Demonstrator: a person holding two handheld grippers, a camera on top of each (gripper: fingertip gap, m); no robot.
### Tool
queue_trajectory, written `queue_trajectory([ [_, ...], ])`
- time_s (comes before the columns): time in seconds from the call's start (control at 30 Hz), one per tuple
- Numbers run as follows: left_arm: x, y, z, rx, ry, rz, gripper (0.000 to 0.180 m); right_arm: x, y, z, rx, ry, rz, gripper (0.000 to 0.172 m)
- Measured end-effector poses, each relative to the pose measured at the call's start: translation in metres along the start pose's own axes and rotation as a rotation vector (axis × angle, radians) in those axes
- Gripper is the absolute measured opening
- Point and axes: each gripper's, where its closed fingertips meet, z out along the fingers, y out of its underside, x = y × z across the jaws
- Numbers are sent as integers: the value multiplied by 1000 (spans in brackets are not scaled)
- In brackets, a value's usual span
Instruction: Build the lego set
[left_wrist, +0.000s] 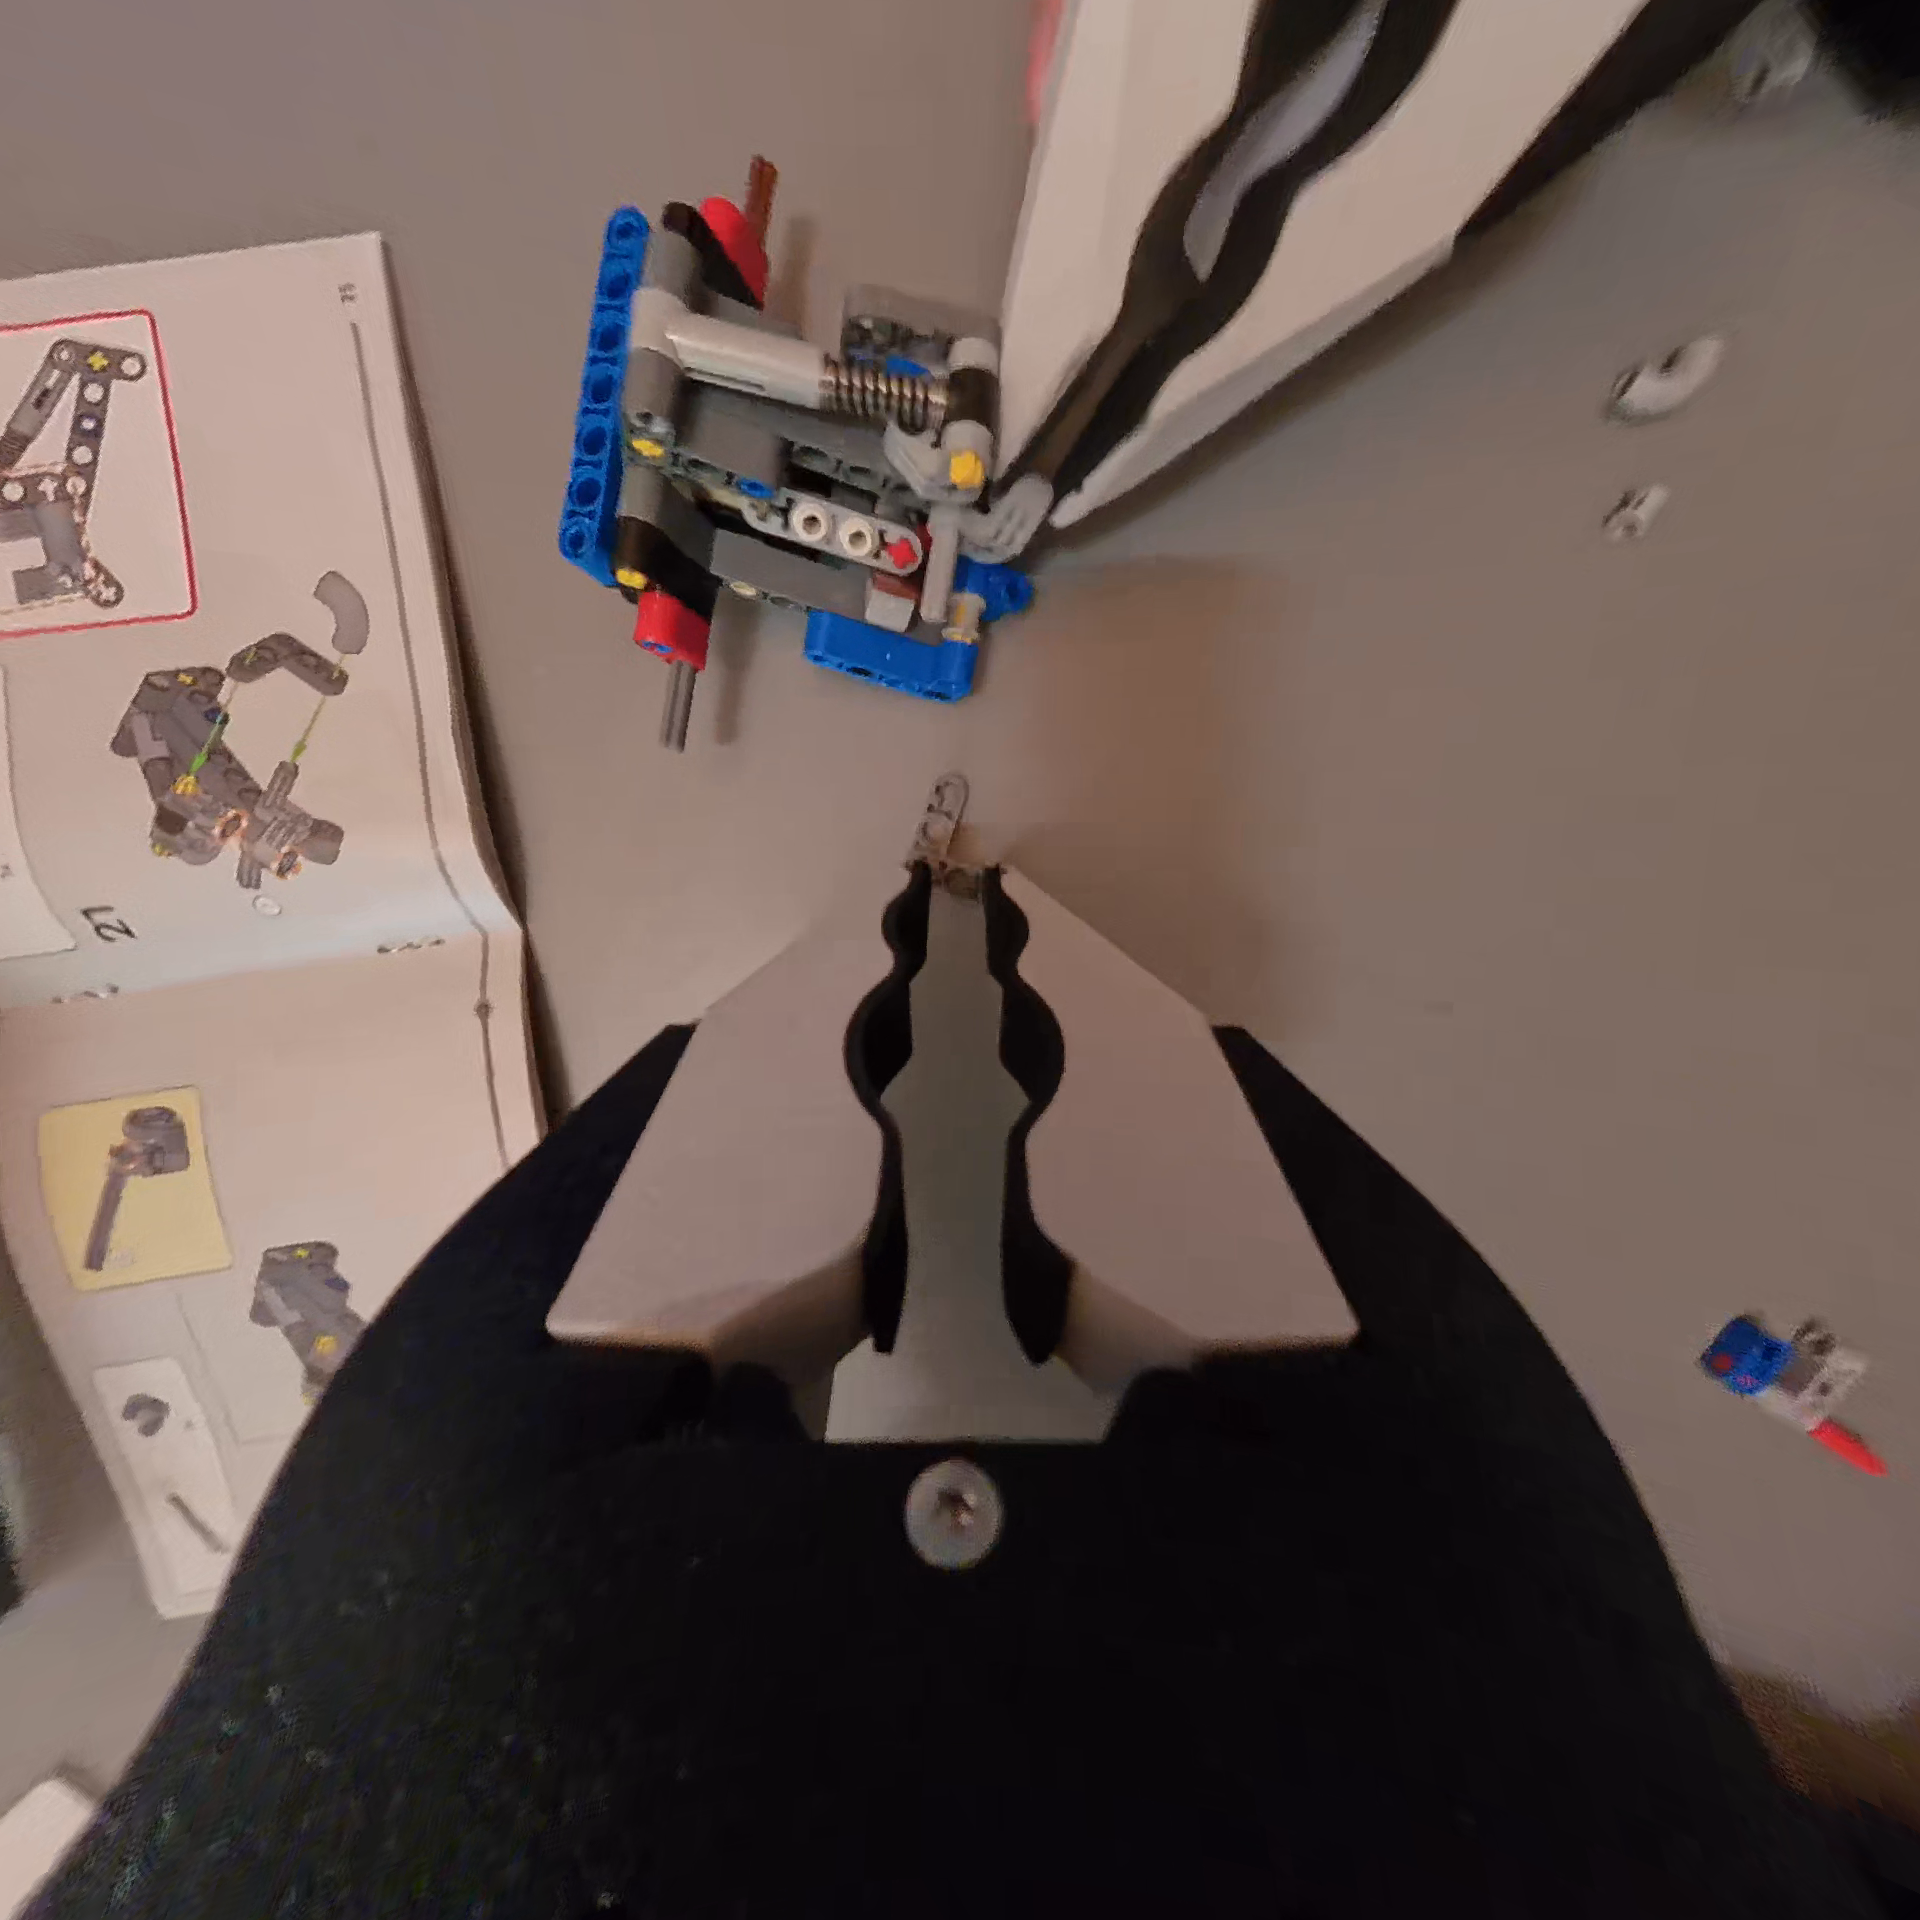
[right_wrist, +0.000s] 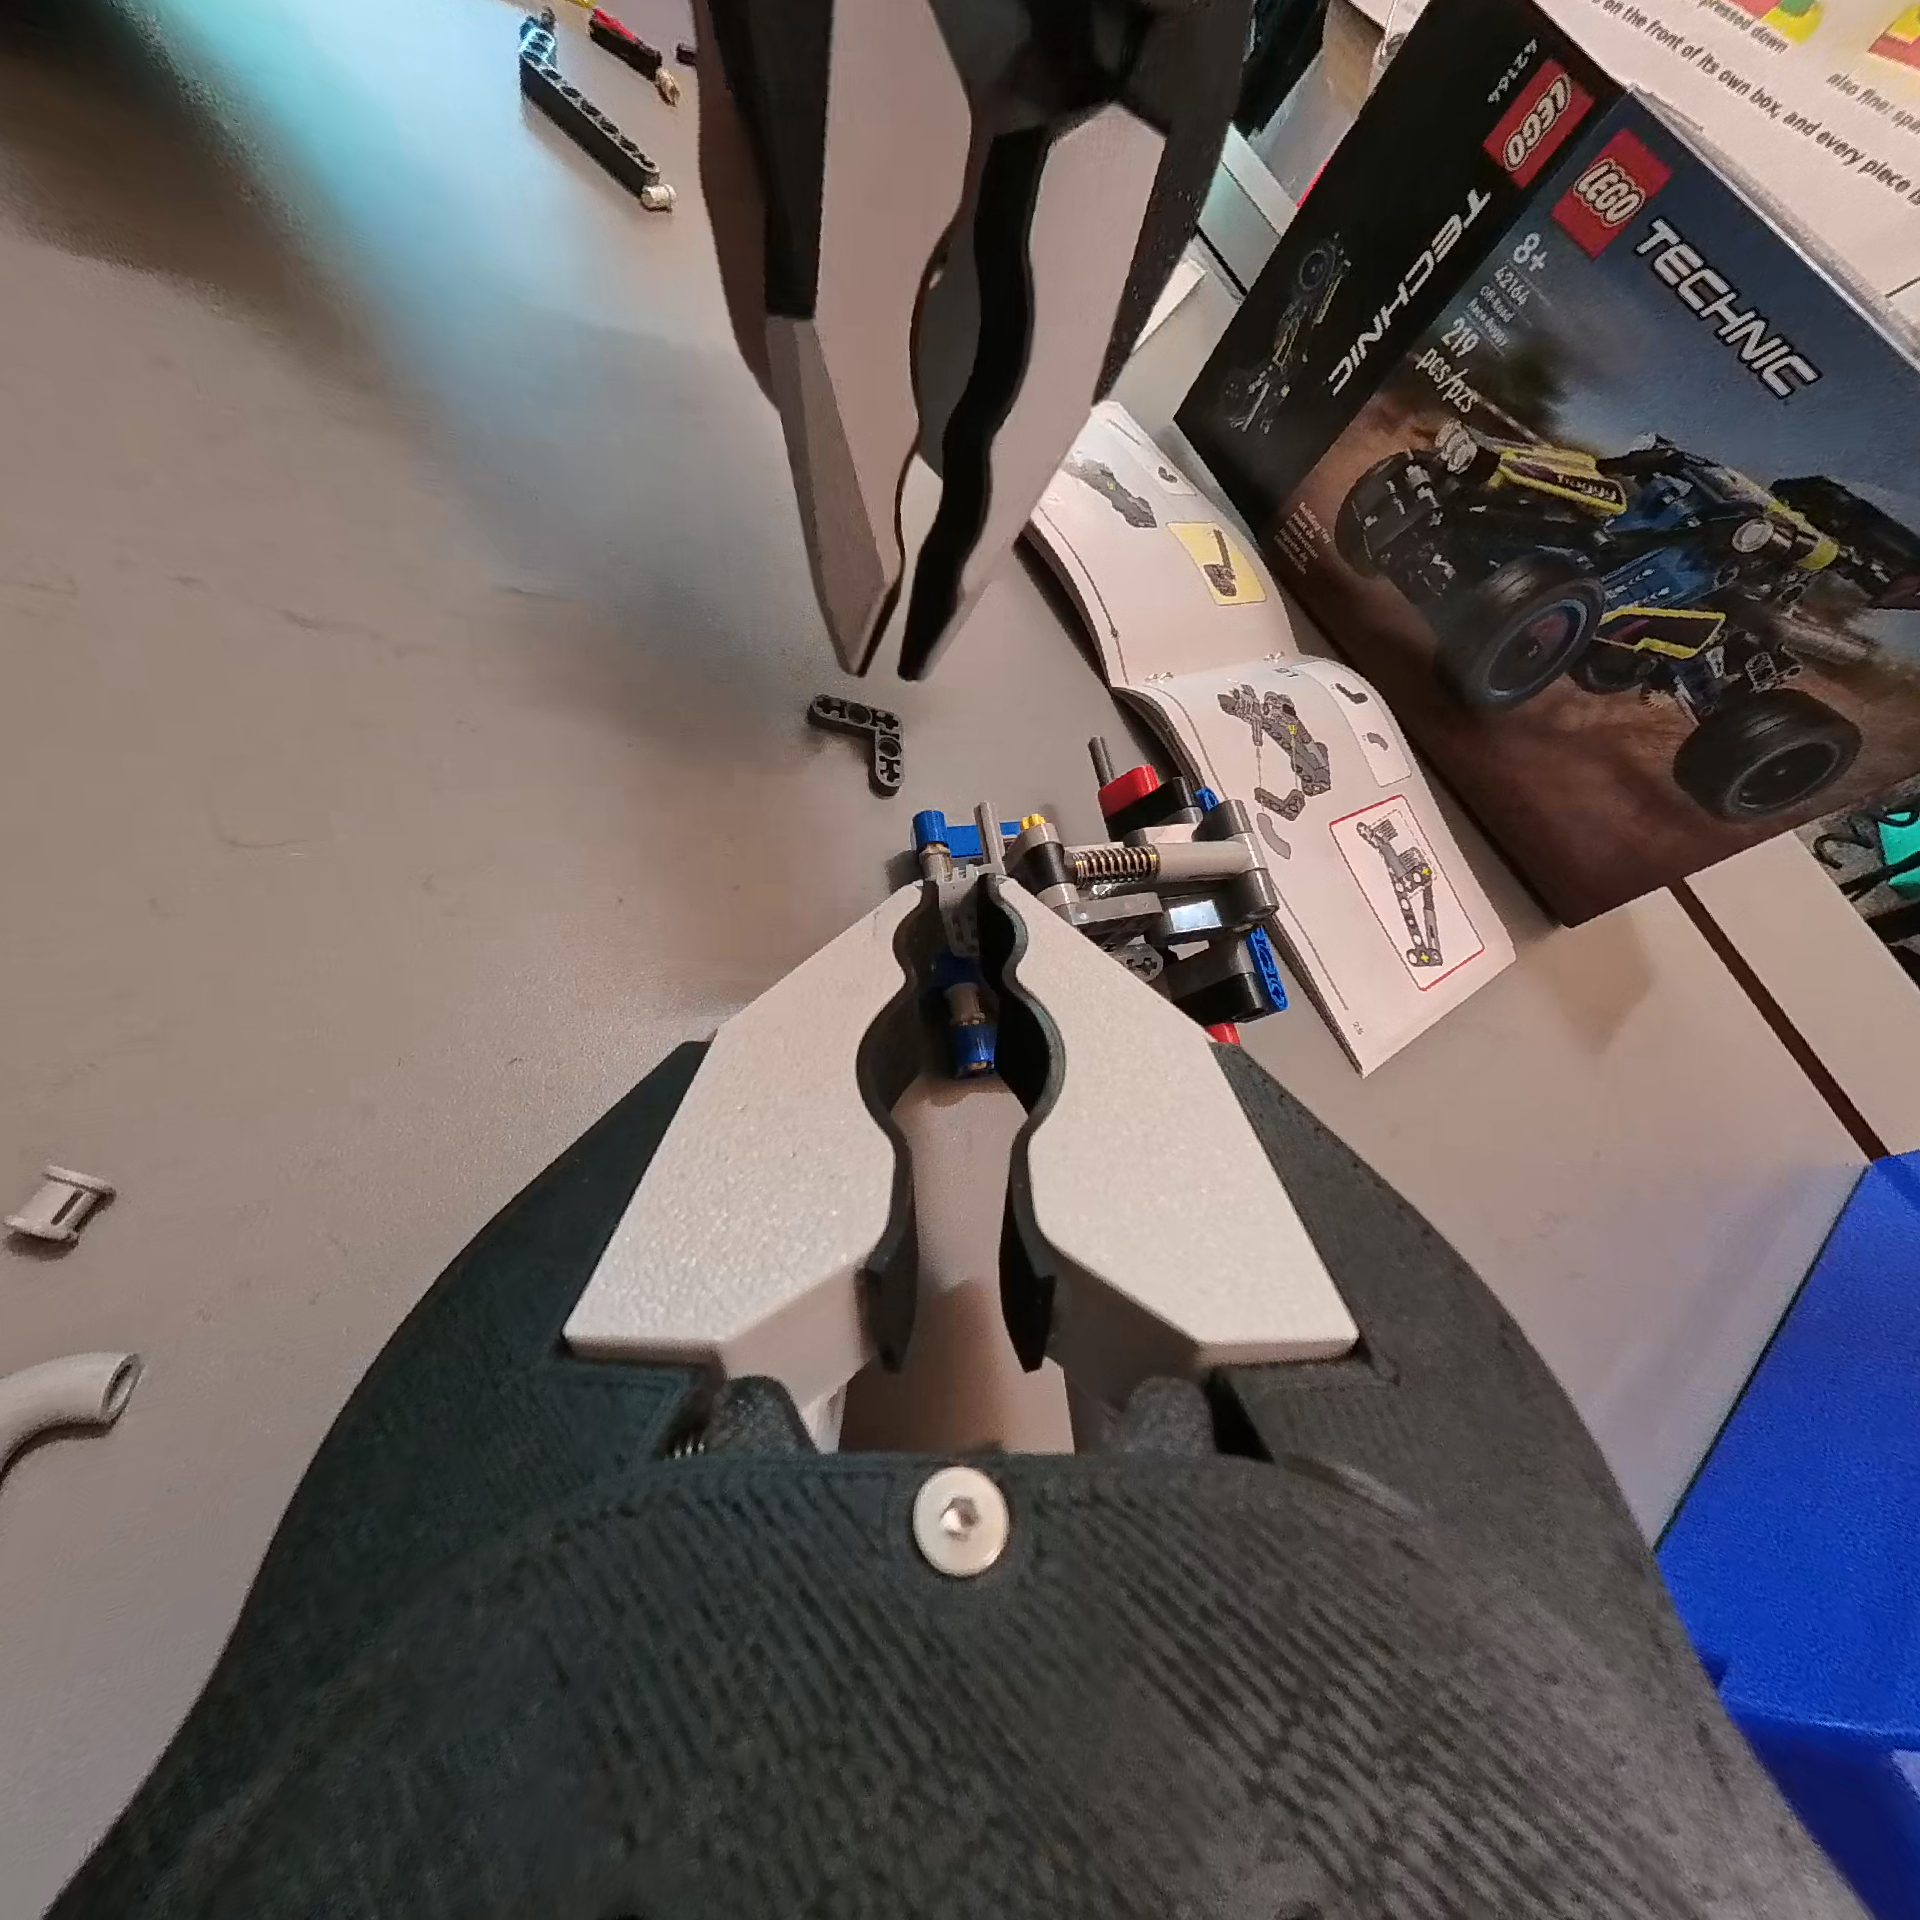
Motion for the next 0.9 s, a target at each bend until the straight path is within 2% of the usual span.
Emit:
queue_trajectory([
  [0.07, 0, 5, 2, -41, -8, 140, 6, 0, 0, 0, 0, 1, -1, 4],
  [0.2, 1, 7, 0, -69, -55, 616, 18, 0, 0, 0, 0, 2, -4, 4],
  [0.27, 1, 11, -2, -110, -40, 816, 17, 0, 0, 0, 0, 1, -3, 4],
  [0.33, -4, 8, -6, -136, -97, 1085, 14, 0, 0, 0, 0, 1, -5, 4],
  [0.47, -6, 10, -3, -302, -121, 1452, 18, 0, 0, 0, 1, -3, -3, 4],
  [0.67, 1, 11, 10, -409, 4, 1632, 17, 0, 0, 0, 1, -4, -5, 4],
  [0.77, 2, 13, 12, -435, 60, 1650, 5, -1, 0, -1, 2, -8, -5, 4],
  [0.9, 2, 14, 12, -431, 128, 1642, 4, -2, 0, -1, 9, -25, -7, 4],
])
